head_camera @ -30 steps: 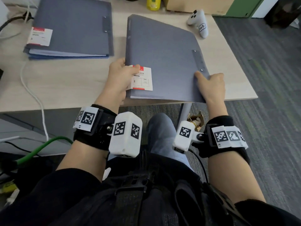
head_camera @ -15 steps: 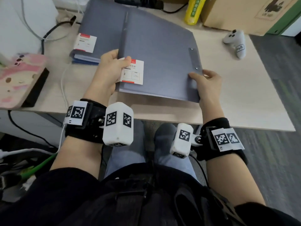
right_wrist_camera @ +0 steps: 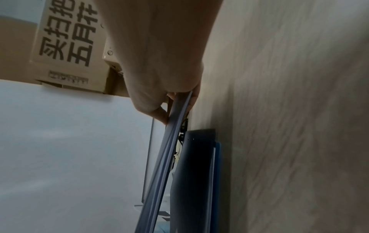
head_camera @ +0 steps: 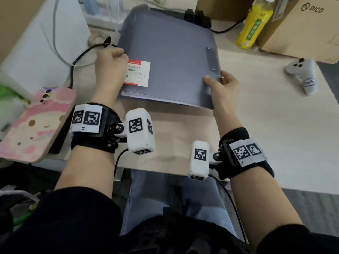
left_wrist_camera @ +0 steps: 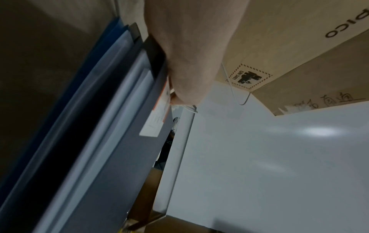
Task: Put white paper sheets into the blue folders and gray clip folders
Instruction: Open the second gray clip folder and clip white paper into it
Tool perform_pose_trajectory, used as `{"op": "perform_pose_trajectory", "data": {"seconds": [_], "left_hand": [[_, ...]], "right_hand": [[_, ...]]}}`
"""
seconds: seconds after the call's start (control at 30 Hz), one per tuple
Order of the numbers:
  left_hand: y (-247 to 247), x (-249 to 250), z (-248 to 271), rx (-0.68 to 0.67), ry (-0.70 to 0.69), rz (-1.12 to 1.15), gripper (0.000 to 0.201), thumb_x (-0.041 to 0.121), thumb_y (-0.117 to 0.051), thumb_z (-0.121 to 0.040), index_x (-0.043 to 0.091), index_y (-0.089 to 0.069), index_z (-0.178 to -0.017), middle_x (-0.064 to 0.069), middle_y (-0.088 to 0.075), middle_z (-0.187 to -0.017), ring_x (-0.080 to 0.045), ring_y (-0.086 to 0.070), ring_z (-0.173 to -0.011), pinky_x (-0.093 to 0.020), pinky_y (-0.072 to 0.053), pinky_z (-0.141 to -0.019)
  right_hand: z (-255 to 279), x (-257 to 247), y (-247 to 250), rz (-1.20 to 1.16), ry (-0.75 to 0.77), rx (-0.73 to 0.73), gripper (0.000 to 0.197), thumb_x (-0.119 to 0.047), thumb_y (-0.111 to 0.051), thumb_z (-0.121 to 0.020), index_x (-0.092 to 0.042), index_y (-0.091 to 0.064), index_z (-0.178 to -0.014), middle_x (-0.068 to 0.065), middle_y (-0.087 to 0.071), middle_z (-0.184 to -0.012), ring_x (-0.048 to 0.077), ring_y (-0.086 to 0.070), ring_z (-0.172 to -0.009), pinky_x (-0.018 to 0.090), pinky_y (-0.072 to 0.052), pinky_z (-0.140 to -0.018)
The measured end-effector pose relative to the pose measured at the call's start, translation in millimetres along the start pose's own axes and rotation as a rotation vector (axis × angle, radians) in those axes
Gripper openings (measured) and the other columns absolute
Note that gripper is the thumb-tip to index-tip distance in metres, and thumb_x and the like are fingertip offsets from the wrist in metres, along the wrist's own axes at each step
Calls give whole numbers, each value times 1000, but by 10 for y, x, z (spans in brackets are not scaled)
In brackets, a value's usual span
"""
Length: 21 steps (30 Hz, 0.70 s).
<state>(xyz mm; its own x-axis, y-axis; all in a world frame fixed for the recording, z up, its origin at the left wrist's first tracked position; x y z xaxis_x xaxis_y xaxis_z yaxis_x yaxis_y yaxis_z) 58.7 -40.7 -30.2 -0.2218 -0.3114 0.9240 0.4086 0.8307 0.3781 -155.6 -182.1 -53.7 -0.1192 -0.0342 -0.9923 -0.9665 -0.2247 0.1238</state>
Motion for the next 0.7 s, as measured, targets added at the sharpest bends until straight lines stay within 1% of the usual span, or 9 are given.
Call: {"op": "perform_pose_trajectory", "data": {"seconds": [0.07,0.1,0.13,0.17,0.3,0.4,0.5,0.57,0.7], "left_hand": [[29,-14,-119,21,27,-62,13,19,-43,-71,20,-56,-75,-16,-58,-79,-24,-54,-75,-34,-50,-79],[42,-21,-180,61,47,-39,36,17,-45,-74,6,-70,-98,-12,-68,-89,-24,-62,-84,-33,-53,-86],[73,-31,-237,81,50,-71,36,16,-47,-78,21,-73,-102,-7,-72,-101,-21,-66,-95,-31,-52,-90],[78,-23,-264,93,58,-66,35,15,-49,-80,18,-73,-104,-3,-72,-107,-19,-66,-100,-28,-51,-91],[87,-34,-360,154,21,-149,33,15,-49,-83,16,-72,-107,-3,-72,-108,-18,-64,-102,-17,-43,-81],[71,-85,-375,160,-35,-234,34,16,-47,-84,18,-70,-109,-6,-71,-108,-22,-64,-104,-24,-45,-86],[31,-153,-356,129,-59,-316,33,22,-49,-84,20,-69,-110,-4,-71,-110,-23,-62,-106,-31,-48,-89],[-8,-226,-372,94,-70,-353,35,26,-51,-81,20,-68,-111,-4,-70,-110,-26,-61,-107,-35,-48,-87],[-72,-333,-407,48,-110,-382,49,41,-48,-73,17,-66,-112,-7,-70,-105,-32,-58,-104,-41,-50,-84]], "right_hand": [[-88,19,-125,-3,3,-7,32,-15,-69,-73,-3,-65,-102,5,-66,-88,11,-59,-71,18,-46,-64],[-129,29,-177,3,5,-7,26,-12,-68,-75,-5,-64,-100,4,-66,-88,12,-59,-72,19,-46,-66],[-170,45,-230,12,5,-6,22,-11,-68,-77,-8,-64,-98,2,-66,-87,10,-59,-71,20,-46,-67],[-198,61,-272,22,5,-8,19,-12,-67,-77,-12,-63,-96,-1,-66,-84,8,-59,-69,21,-47,-67],[-283,140,-421,69,-5,-4,15,-13,-67,-79,-16,-61,-92,-9,-61,-76,7,-57,-66,21,-47,-67],[-311,214,-475,132,-41,-4,14,-15,-67,-79,-16,-59,-90,-11,-57,-71,6,-55,-63,20,-46,-64],[-325,270,-492,199,-50,-34,17,-17,-66,-80,-12,-60,-96,-11,-53,-68,3,-50,-58,9,-39,-50],[-324,267,-497,248,-30,-43,25,-20,-67,-80,-8,-61,-101,-10,-54,-71,5,-51,-61,8,-39,-51],[-324,265,-487,413,-4,-30,41,-33,-70,-76,-7,-59,-106,9,-60,-106,22,-57,-86,27,-41,-70]]}}
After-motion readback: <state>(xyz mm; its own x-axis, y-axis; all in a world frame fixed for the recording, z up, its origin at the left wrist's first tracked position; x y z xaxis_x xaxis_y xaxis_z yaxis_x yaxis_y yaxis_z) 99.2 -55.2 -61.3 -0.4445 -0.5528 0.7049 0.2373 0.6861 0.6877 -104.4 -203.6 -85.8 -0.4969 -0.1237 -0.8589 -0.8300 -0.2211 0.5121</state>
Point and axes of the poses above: each hand's wrist, its own z-axis away from the middle knuckle, its own y-axis out of the back of the hand, x = y × z, the point moved 3 cm from there along -z, towards the middle knuckle
